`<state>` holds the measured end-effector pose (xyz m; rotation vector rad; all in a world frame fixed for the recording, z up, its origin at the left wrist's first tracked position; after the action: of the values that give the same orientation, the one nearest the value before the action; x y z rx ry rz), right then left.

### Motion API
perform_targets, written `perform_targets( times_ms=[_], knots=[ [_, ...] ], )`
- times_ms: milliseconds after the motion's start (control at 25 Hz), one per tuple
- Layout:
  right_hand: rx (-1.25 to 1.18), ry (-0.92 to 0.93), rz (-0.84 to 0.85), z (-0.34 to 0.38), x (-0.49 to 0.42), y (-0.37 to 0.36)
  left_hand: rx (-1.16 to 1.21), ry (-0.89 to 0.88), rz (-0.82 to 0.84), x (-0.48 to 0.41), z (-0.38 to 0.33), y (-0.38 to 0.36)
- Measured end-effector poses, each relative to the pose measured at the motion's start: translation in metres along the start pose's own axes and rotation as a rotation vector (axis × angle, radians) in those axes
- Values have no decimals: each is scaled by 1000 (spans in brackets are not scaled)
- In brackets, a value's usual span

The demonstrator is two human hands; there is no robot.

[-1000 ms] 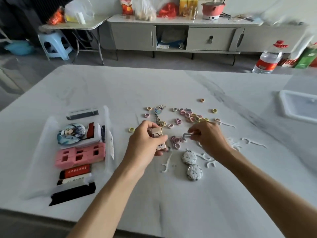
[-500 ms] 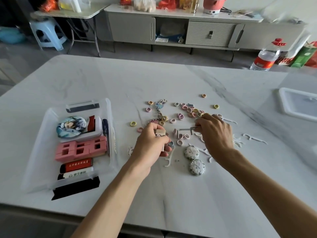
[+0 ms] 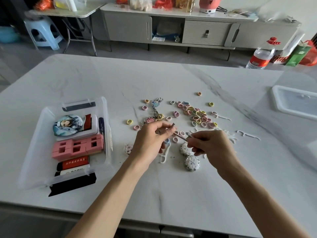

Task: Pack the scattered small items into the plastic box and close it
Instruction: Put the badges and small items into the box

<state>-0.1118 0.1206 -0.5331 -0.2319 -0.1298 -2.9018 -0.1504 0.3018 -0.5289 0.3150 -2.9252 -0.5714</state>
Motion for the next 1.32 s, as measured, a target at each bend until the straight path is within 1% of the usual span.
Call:
perform_targets(
  times_ms=[40,120,280,400,480,560,680,760,800,920,1000,1080,1160,1240,1320],
  knots=[
    [-54,-33,38,-1,3,-5,-38,-20,-13,-1,0,2],
    [-53,-49,83,0,6,-11,-45,-19,-16,0,2,4],
    [132,22,145,9,4,-17,158,79,36,3,5,-1],
    [297,143,128,13,5,-19,225,145,36,2,5,-7],
    [354,184,104,15,6,-18,233,198,70,2,7,-8],
    [392,210,105,15,7,-15,181,226,120,3,8,-9],
    [442,247,107,14,9,-14,-22,149,104,4,6,-7],
    [371,208,71,12,9,-12,-128,71,47,4,3,-4],
    [299,166,49,10,8,-10,-127,50,13,4,2,-2],
    [-2,39,15,9,5,-8,-29,74,-60,4,2,5],
    [-148,5,7,8,6,-10,27,103,-69,7,1,7],
    [-190,5,-1,10,7,-15,47,89,-89,10,-3,10],
    [-206,11,3,14,10,-22,27,21,-135,15,-11,17],
    [-230,22,39,23,15,-29,4,-40,-167,21,-20,31],
    [-226,34,111,39,21,-46,-2,-66,-177,27,-27,54]
  ],
)
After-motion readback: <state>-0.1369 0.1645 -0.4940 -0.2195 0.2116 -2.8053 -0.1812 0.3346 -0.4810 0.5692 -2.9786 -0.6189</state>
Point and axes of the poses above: each hand's wrist, its own x-axis away from the middle knuckle, its own y-axis out of the back of the hand, z = x × y, the point moved 4 cm from there along -x, towards the middle knuckle, and after that the axes turned 12 degrees about -x, right-handed, at the moved point
